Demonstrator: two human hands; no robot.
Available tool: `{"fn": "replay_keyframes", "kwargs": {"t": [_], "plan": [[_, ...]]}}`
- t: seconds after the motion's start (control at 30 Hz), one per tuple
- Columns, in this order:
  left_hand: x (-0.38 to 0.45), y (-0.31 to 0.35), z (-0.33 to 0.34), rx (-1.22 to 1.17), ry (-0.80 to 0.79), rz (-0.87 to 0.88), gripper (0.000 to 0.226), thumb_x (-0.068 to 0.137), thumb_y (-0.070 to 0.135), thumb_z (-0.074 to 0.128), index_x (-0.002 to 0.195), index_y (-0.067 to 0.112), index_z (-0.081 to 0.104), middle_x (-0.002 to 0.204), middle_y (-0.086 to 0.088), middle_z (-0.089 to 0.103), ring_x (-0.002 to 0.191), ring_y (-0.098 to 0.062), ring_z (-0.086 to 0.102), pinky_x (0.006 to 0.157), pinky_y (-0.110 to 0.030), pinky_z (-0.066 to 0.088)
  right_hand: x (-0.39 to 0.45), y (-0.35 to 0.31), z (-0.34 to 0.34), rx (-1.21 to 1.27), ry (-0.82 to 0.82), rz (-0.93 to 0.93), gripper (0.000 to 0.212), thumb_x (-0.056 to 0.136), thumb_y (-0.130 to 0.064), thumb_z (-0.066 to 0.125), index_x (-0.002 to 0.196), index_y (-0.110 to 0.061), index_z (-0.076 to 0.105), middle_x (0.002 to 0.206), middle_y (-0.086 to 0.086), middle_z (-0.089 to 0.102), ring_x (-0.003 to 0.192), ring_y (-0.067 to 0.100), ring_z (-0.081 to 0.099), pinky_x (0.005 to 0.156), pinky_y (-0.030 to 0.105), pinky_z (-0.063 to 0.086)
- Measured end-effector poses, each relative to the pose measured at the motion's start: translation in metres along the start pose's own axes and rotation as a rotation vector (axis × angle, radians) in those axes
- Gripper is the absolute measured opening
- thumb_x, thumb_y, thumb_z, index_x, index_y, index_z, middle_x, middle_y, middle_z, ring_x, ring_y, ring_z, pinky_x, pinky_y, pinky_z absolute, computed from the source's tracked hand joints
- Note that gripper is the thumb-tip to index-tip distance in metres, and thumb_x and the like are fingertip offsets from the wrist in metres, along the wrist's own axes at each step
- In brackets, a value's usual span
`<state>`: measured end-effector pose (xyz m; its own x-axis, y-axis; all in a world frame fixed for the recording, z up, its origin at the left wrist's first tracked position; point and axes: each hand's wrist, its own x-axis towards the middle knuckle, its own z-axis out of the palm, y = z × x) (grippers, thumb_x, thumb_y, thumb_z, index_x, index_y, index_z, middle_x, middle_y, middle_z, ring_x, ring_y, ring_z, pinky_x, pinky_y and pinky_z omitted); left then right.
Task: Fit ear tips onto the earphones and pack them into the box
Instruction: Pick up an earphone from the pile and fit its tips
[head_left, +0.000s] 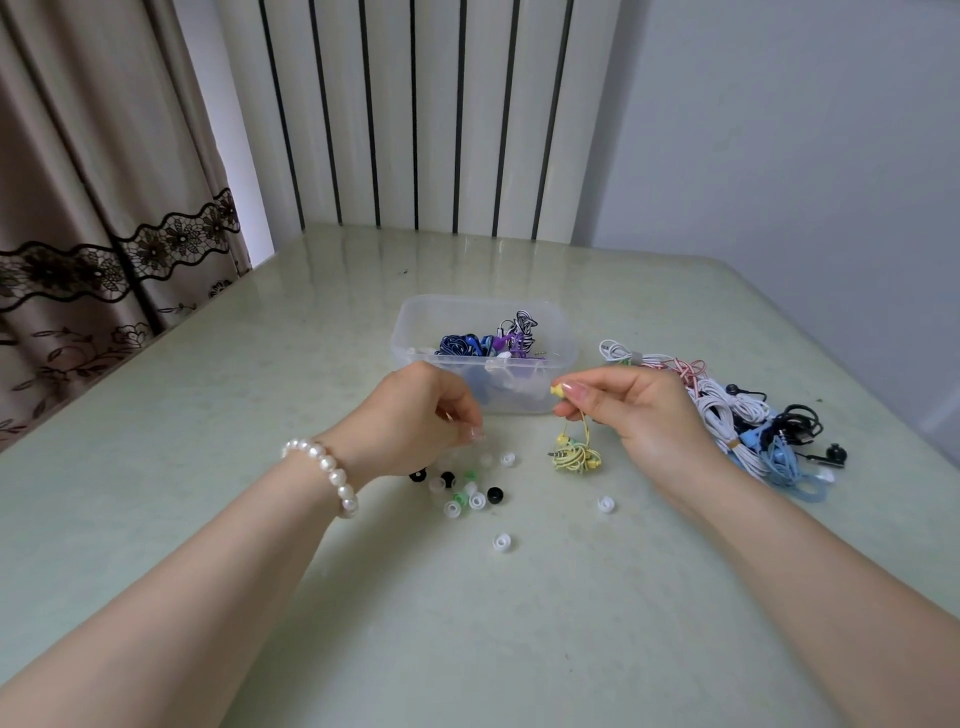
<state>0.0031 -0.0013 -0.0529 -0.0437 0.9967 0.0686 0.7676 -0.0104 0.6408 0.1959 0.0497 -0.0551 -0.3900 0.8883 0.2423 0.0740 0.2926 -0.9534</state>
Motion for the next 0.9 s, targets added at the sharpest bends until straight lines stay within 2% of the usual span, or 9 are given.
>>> {"fn": "replay_keyframes", "kwargs": {"t": [0.07,0.13,0.23,0.33,0.47,0.63,0.9], "plan": [[0.000,0.002,0.001,-0.163,0.051,-0.011,0.026,0.080,0.005,0.068,0.063,0.022,0.057,0.069,0.005,0.063,0.064,-0.008,0.059,0.067,-0.020,0.046,0.000,-0.001,0.000,0.035,0.001,0.008,0.016,0.082,0.005,0.058,0.091,-0.005,0.067,0.062,-0.002,0.068,0.057,0.001,0.063,0.062,0.009,0.048],[-0.002,0.009,0.004,-0.440,0.068,-0.037,0.023,0.080,-0.002,0.065,0.065,0.013,0.057,0.069,-0.003,0.067,0.060,-0.011,0.065,0.061,-0.023,0.052,0.000,-0.001,0.000,0.066,-0.003,0.028,0.016,0.078,0.007,0.061,0.086,-0.005,0.067,0.059,-0.006,0.069,0.059,0.003,0.065,0.063,0.010,0.049],[-0.006,0.020,0.013,-0.811,0.061,-0.096,0.016,0.076,-0.009,0.065,0.072,0.004,0.057,0.067,-0.011,0.068,0.057,-0.014,0.068,0.059,-0.024,0.057,-0.001,-0.002,0.000,0.062,0.007,0.037,0.016,0.072,0.005,0.068,0.076,-0.010,0.066,0.061,-0.003,0.070,0.061,0.010,0.066,0.065,0.015,0.052],[-0.008,0.024,0.021,-0.998,0.028,-0.143,0.013,0.073,-0.011,0.065,0.074,0.000,0.060,0.069,-0.013,0.068,0.061,-0.017,0.069,0.061,-0.025,0.058,-0.002,-0.004,0.000,0.089,-0.011,0.017,0.012,0.074,0.005,0.066,0.073,-0.007,0.065,0.059,-0.002,0.069,0.057,0.008,0.065,0.062,0.014,0.051],[-0.009,0.025,0.027,-1.093,-0.005,-0.175,0.013,0.076,-0.014,0.059,0.077,-0.002,0.065,0.068,-0.009,0.071,0.062,-0.016,0.069,0.060,-0.021,0.056,-0.003,-0.005,0.000,0.131,-0.045,-0.011,0.010,0.075,0.006,0.063,0.073,-0.004,0.065,0.059,-0.004,0.069,0.057,0.005,0.065,0.062,0.013,0.050],[-0.010,0.027,0.029,-1.094,0.007,-0.200,0.016,0.076,-0.017,0.059,0.083,-0.004,0.065,0.069,-0.010,0.071,0.062,-0.017,0.069,0.060,-0.022,0.057,-0.002,-0.003,0.001,0.095,-0.056,-0.027,0.012,0.073,0.008,0.065,0.072,-0.004,0.066,0.059,-0.004,0.069,0.057,0.005,0.064,0.062,0.013,0.051],[-0.011,0.029,0.031,-1.009,0.046,-0.204,0.013,0.070,-0.014,0.066,0.076,-0.004,0.066,0.063,-0.007,0.069,0.057,-0.015,0.067,0.064,-0.023,0.058,-0.002,-0.001,0.004,-0.044,-0.047,-0.068,0.017,0.069,0.005,0.070,0.066,-0.011,0.069,0.057,-0.009,0.068,0.057,0.002,0.061,0.062,0.012,0.049]]}}
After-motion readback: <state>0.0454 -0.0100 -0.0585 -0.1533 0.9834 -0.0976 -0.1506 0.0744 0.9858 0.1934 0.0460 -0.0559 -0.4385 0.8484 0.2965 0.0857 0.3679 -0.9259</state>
